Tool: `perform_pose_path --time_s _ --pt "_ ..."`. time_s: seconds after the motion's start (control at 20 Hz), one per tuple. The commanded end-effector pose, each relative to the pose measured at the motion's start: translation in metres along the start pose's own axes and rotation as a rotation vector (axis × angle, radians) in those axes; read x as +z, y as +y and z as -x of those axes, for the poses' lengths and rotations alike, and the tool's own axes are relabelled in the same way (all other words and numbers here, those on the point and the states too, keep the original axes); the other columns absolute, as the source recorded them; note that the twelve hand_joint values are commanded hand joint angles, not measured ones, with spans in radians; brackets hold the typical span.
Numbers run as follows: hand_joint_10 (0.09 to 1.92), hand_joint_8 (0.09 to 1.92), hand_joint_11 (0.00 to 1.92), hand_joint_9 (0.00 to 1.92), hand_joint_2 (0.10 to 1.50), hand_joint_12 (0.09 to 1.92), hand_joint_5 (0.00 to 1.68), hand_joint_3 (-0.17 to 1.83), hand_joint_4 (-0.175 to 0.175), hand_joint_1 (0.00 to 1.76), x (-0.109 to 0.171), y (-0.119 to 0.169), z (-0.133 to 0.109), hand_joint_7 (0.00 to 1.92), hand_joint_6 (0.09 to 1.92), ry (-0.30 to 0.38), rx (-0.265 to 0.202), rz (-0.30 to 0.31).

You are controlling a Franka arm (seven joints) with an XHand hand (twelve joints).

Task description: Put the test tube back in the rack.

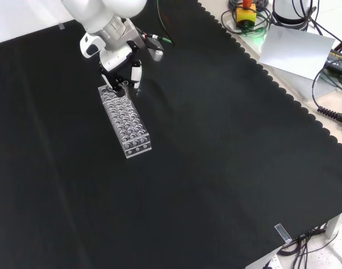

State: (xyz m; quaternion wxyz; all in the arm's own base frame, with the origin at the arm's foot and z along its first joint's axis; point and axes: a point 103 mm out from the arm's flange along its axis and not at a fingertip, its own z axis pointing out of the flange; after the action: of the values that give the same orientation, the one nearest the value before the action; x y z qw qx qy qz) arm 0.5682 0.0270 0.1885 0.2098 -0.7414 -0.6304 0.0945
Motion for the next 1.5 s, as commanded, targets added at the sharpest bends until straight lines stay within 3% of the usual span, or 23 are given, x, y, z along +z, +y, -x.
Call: perform_pose_path --time_s 0.05,0.7,0.8,0.85,0.9,1.0,1.05,1.15,1.3,1.5 --pt "0.15 0.15 1.24 1.49 0.77 0.9 1.49 0.29 -0.175 1.43 0.006 -0.001 0.0 1.86 0.09 0.006 0.002 -0.011" --pt "0.15 0.15 1.24 1.49 0.78 0.9 1.49 0.29 -0.175 1.43 0.029 -0.002 0.007 1.86 0.09 0.05 0.013 -0.036" --pt "0.09 0.4 1.22 1.52 0.64 0.93 1.48 0.54 -0.175 1.44 0.029 -0.002 0.009 1.62 0.17 0.111 0.012 -0.084" --pt "0.09 0.45 1.09 1.52 0.67 1.03 1.44 0.51 -0.175 1.36 0.028 -0.001 0.01 1.5 0.25 0.122 0.006 -0.109" --pt "0.09 0.53 0.92 1.46 0.66 1.15 1.3 0.52 -0.14 1.27 0.027 0.0 0.011 1.31 0.3 0.127 -0.001 -0.131" --pt "0.09 0.72 0.57 1.16 0.6 1.34 0.84 0.55 -0.042 1.11 0.023 0.002 0.011 0.78 0.32 0.131 -0.014 -0.151" --pt "0.09 0.78 0.42 0.99 0.58 1.41 0.65 0.53 -0.01 1.04 0.022 0.002 0.011 0.54 0.3 0.126 -0.016 -0.151" --pt "0.09 0.84 0.21 0.74 0.58 1.51 0.45 0.49 0.022 0.96 0.018 0.002 0.009 0.23 0.24 0.134 -0.026 -0.142" --pt "0.09 0.88 0.08 0.58 0.6 1.56 0.38 0.46 0.035 0.93 0.011 0.0 0.007 0.05 0.18 0.156 -0.044 -0.124" --pt "0.09 0.88 0.04 0.53 0.6 1.57 0.37 0.44 0.039 0.91 -0.007 -0.01 0.004 0.0 0.15 0.184 -0.084 -0.086"
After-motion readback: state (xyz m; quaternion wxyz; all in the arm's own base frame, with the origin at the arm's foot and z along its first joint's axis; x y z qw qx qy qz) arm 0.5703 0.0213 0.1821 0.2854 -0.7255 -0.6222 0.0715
